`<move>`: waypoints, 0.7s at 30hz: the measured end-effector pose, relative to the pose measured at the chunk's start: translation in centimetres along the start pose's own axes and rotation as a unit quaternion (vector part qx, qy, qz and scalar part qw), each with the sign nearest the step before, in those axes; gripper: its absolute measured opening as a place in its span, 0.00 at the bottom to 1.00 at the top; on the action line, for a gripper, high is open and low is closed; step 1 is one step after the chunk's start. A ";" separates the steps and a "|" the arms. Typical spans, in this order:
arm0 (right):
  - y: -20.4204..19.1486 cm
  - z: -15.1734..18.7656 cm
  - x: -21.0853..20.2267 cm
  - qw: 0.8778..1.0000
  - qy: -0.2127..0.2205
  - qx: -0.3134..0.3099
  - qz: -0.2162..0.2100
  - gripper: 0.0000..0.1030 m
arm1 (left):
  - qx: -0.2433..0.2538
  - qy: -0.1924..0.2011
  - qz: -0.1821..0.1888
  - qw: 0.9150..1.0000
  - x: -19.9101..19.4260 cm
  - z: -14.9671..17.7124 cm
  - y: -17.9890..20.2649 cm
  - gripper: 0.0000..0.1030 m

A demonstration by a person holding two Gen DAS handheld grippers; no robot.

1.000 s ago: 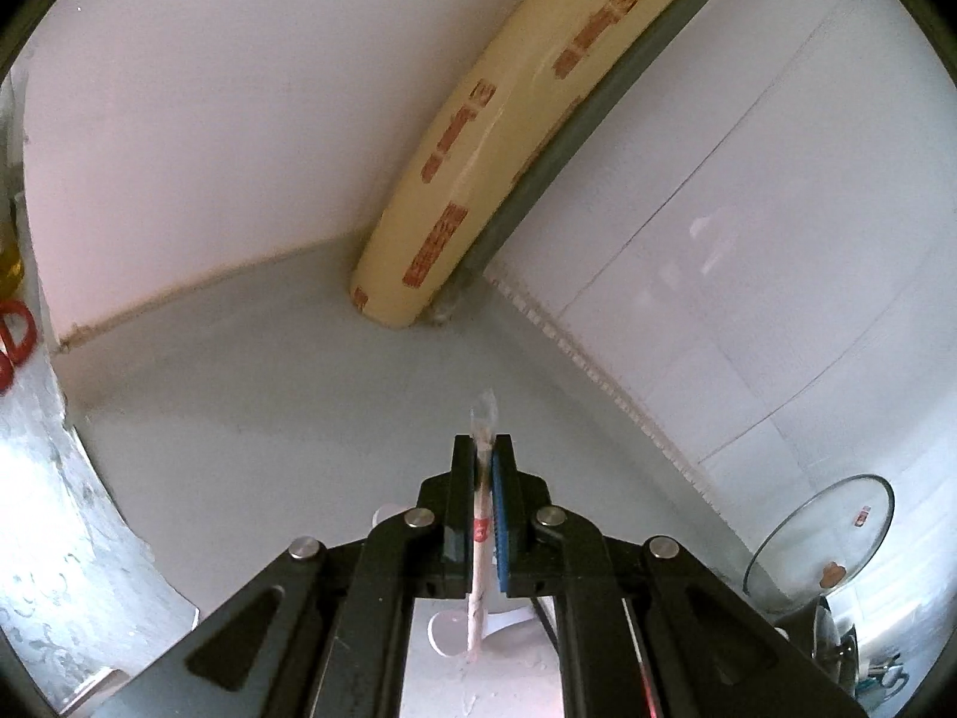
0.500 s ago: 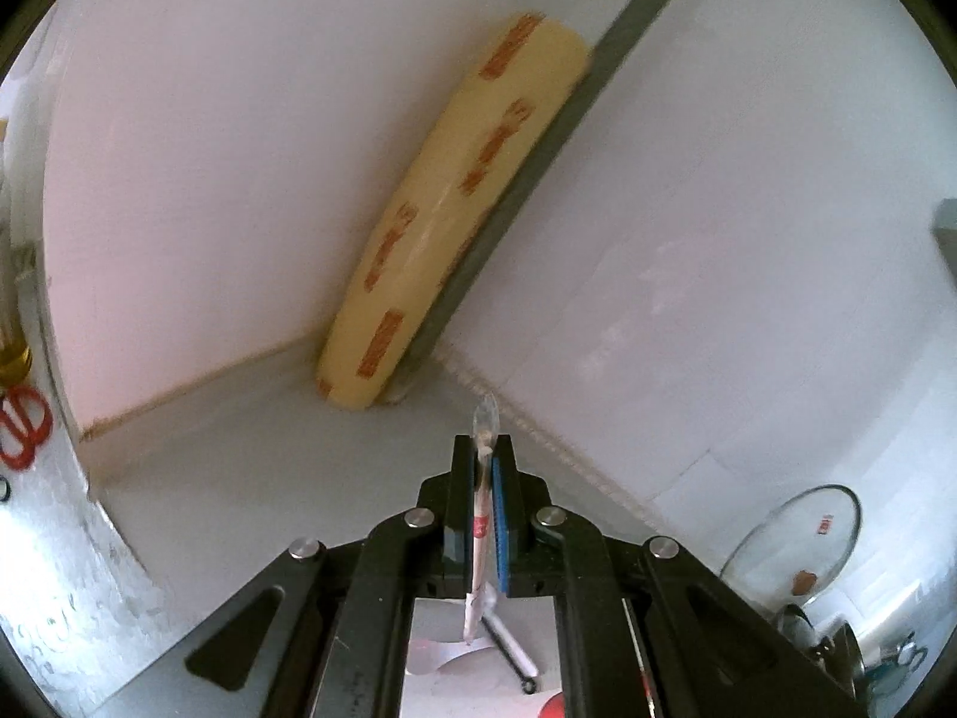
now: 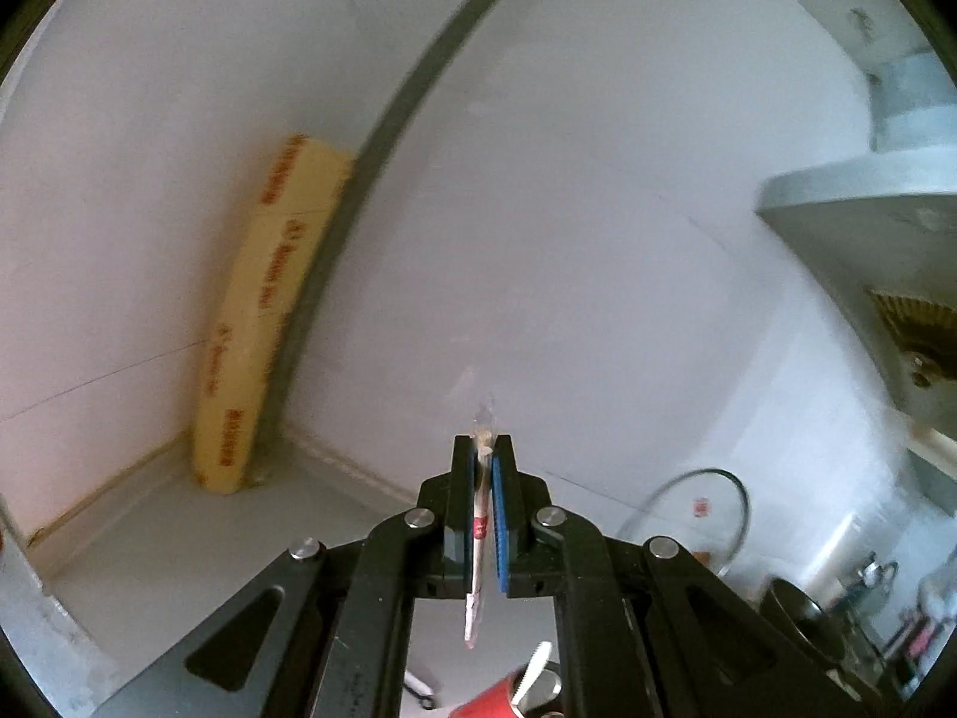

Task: Organize utensils
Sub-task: 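Lift the chopsticks with the left tool and carry them over the pot, then lower the chopsticks into the pot and open the left tool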

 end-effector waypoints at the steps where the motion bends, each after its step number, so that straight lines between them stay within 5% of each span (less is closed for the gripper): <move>1: 0.1 0.0 0.0 1.000 0.000 0.000 0.000 0.87 | 0.005 -0.004 0.004 1.000 0.1 0.2 0.4 0.05; 12: -0.1 0.0 0.1 1.000 0.000 0.000 0.000 0.87 | 0.043 -0.057 0.073 0.995 0.9 2.3 4.9 0.05; 21: 0.1 0.3 -0.1 1.000 0.002 0.000 -0.003 0.87 | 0.081 -0.109 0.077 0.988 3.2 5.0 7.0 0.05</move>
Point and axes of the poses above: each gripper's, at about its wrist camera, not at the fingertips, and x roughly the way its jaws point, y to its right, z to its underside, the point moved 1 cm from there along x, roughly the way its jaws point, and after that the axes turned 13 degrees about -x, right-handed, at the moved point
